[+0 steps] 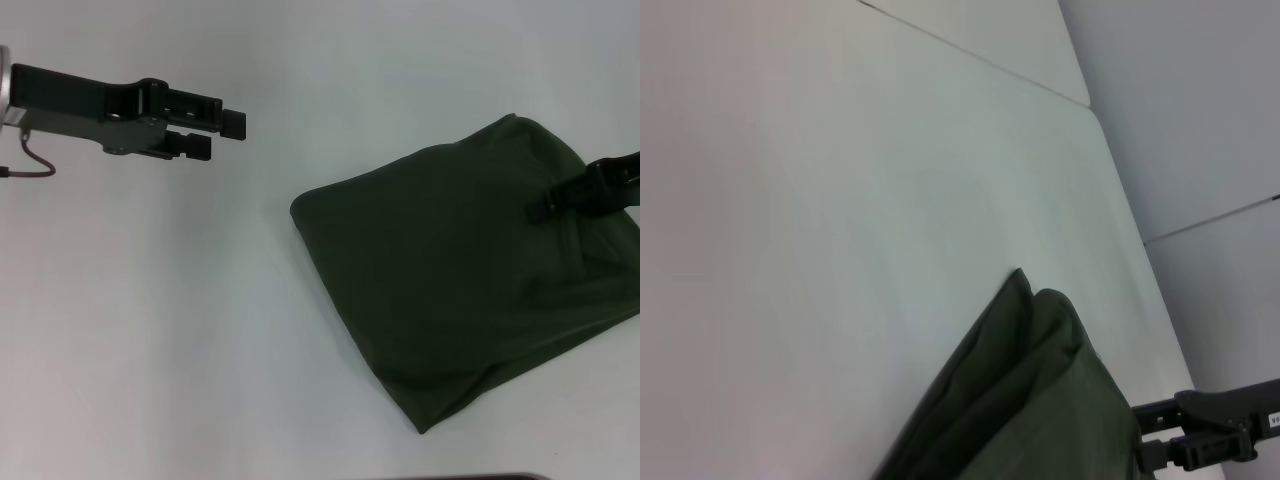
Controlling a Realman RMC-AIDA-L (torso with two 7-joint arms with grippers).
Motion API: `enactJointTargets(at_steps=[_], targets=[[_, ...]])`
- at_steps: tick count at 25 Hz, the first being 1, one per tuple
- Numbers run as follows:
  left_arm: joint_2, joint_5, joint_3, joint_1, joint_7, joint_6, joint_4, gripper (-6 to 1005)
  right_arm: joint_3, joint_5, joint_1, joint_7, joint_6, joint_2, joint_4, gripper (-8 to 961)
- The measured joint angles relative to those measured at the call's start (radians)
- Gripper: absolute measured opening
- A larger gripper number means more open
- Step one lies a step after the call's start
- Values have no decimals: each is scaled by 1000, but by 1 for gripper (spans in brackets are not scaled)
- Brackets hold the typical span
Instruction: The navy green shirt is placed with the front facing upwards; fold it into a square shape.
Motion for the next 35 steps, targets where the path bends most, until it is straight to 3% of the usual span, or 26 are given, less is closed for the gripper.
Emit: enactJointTargets(at_steps=[24, 30, 32, 35], targets=[[-8, -2, -5, -17, 7, 4, -4, 708, -52, -9, 14, 52, 12, 8, 34, 540], [-8, -2, -5, -14, 8, 4, -1, 707, -53, -9, 14, 68, 1, 0, 32, 293], [-8, -2, -5, -13, 8, 4, -2, 707, -53, -9, 13, 74, -1, -3, 31, 94], [-8, -2, -5, -12, 8, 4, -3, 706, -49, -7, 15, 77, -23, -10, 30, 65]])
